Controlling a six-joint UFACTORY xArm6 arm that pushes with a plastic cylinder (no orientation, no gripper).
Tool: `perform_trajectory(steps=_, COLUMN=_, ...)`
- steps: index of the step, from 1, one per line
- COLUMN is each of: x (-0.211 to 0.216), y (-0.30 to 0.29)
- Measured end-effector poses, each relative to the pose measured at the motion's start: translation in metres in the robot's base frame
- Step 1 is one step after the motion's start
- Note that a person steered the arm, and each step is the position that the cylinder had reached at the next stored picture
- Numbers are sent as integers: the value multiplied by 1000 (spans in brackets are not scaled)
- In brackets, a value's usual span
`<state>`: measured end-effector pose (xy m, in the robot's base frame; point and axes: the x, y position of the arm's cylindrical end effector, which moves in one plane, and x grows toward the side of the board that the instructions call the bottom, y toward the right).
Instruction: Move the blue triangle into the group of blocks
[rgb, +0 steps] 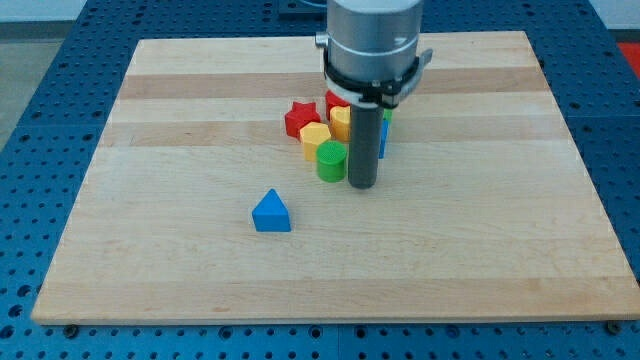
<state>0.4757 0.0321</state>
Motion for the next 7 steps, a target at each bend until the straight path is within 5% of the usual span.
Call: perform_trajectory(steps=7, x=-12, y=-22)
